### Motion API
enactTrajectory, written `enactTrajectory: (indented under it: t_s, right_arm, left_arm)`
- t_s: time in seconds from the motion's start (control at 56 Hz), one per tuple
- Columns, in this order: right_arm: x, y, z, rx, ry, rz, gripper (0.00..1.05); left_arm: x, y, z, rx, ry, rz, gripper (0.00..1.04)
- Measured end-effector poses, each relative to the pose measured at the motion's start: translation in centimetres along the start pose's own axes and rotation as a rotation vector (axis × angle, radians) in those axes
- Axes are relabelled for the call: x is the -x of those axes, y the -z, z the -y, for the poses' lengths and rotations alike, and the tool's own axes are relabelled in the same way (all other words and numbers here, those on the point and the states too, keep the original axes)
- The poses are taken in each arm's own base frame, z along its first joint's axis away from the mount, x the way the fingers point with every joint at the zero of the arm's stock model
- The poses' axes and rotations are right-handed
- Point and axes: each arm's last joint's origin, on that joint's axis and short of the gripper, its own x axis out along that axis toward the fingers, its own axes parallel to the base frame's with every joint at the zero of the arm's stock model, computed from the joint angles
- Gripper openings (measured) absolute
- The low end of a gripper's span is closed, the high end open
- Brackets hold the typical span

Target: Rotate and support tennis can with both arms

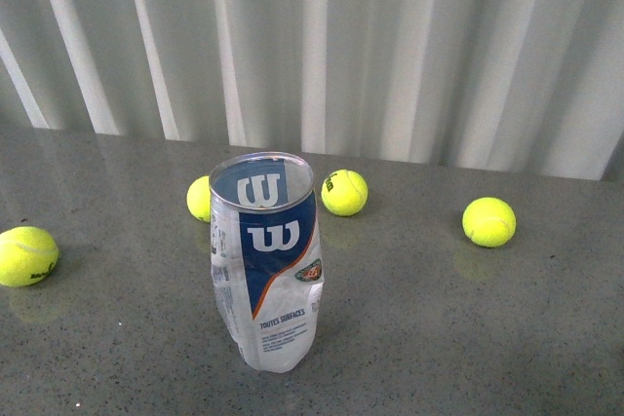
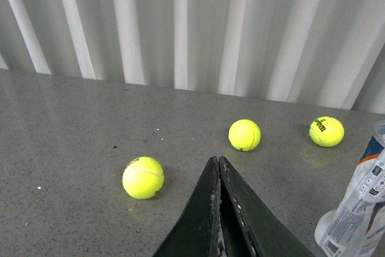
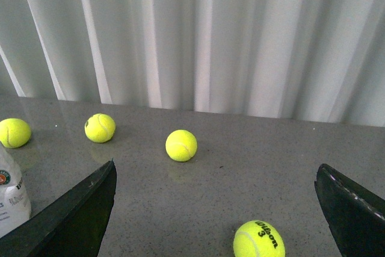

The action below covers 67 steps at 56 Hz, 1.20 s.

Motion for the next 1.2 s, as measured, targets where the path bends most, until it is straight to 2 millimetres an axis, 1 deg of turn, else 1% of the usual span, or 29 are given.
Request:
enactTrajectory:
  t_s: [0.089,0.161,0.232,0.304,0.429,0.858,1.197]
  right_arm:
    - [0.0,0.0,0.0,0.0,0.0,0.0,0.98]
    - [0.0,0.0,0.0,0.0,0.0,0.0,0.98]
    - [0.0,0.0,0.0,0.0,0.0,0.0,0.98]
    - [0.0,0.0,0.0,0.0,0.0,0.0,0.98]
    - [0.0,0.0,0.0,0.0,0.0,0.0,0.98]
    - [0.0,0.0,0.0,0.0,0.0,0.0,0.98]
    - [0.0,0.0,0.0,0.0,0.0,0.0,0.98]
  left_arm:
    - [0.4,0.1,0.3,0.001,0.003,0.001,0.04]
    - [0.7,0.6,0.6,0.0,0.005,0.014,0.04]
    - [0.9,0.5,0.8,0.0,0.001,0.023,0.04]
    - [1.2,0.4,1.5,0.003,-0.021,0.022,0.04]
    - [1.7,0.2,1.9,0.004,0.007,0.033,0.04]
    - [3.0,0.1,1.9,0.004,0.009,0.037,0.04]
    - [3.7,0.2,1.9,0.003,0.009,0.036,0.04]
